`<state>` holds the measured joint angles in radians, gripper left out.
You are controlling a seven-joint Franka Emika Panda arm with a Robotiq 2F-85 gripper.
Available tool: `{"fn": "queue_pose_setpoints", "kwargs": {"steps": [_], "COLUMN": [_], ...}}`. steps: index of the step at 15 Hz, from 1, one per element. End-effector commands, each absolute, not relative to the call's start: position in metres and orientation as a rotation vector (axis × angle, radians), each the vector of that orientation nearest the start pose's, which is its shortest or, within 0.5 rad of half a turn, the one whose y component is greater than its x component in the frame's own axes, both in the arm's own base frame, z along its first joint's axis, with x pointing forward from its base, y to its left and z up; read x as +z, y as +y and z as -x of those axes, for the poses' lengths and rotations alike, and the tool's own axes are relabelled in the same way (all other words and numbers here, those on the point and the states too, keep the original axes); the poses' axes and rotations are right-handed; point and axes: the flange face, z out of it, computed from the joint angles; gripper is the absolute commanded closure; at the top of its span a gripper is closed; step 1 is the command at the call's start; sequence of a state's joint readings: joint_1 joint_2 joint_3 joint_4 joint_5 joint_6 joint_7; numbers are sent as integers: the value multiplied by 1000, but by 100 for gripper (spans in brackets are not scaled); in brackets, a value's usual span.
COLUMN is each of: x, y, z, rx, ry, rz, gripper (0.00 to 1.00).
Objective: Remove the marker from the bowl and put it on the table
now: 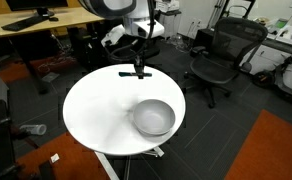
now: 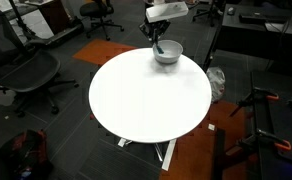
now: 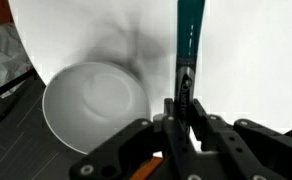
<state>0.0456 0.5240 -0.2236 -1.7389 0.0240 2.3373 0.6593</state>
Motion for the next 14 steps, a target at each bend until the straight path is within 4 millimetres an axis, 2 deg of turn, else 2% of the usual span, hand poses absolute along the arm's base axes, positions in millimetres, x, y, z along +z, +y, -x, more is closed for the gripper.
{"fn": "queue_pose_setpoints", "kwargs": {"steps": [1,4,6,8,14], "x": [291,276,266,256,215], "y": [-66,-38,-28,-24,-28], "z": [-653,-656,-659,-662,-666], "rx": [-181,-177,-174,-176,-179], "ry": [1387,1445,1469,1480,1480], "rz": [2913,2881,2859,2844,2841], "gripper": [95,95,95,95,95]}}
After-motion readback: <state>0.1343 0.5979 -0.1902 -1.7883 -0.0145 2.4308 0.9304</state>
